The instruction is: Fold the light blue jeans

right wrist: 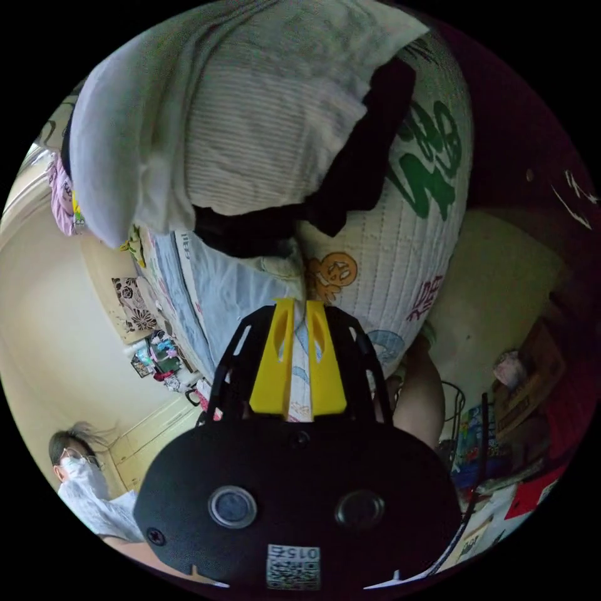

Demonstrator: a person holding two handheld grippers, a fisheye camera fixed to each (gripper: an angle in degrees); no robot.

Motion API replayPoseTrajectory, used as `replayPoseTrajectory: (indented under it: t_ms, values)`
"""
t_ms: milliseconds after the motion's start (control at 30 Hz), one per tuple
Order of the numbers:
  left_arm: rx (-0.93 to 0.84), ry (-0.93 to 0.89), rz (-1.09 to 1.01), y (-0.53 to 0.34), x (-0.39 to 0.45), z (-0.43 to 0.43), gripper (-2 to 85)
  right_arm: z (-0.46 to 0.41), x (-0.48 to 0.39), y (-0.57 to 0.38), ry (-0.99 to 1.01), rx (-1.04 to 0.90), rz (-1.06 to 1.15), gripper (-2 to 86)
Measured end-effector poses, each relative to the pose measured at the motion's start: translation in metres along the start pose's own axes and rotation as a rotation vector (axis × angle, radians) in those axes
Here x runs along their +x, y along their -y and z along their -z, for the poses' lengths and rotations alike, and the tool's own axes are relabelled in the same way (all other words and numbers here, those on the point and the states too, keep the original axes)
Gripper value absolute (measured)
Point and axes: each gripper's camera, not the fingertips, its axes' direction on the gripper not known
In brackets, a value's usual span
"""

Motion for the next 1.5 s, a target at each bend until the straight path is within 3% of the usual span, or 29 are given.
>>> replayPoseTrajectory:
  t_ms: [267, 633, 867, 1033, 1233, 1500]
  values:
    - [0.025, -0.085, 0.014, 0.015, -0.006, 0.020, -0.5, 0.042, -0.048, 0.054, 0.080, -0.037, 0.267, -0.4]
    - [0.044, -0.536, 0.040, 0.094, -0.007, 0.049, -0.6, -0.003, -0.238, 0.222, -0.015, -0.170, 0.467, -0.5]
    - [0.050, -0.568, 0.092, 0.163, 0.017, 0.006, -0.6, -0.104, -0.347, 0.321, -0.136, -0.203, 0.538, -0.4]
    - [0.050, -0.480, 0.133, 0.210, 0.038, -0.049, -0.6, -0.193, -0.405, 0.374, -0.350, -0.177, 0.571, -0.4]
    - [0.121, -0.474, 0.197, 0.222, 0.042, -0.090, -0.6, -0.240, -0.433, 0.405, -0.449, -0.115, 0.569, -0.4]
    - [0.161, -0.519, 0.189, 0.208, 0.029, -0.119, 0.6, -0.248, -0.420, 0.432, -0.400, -0.114, 0.562, 1.8]
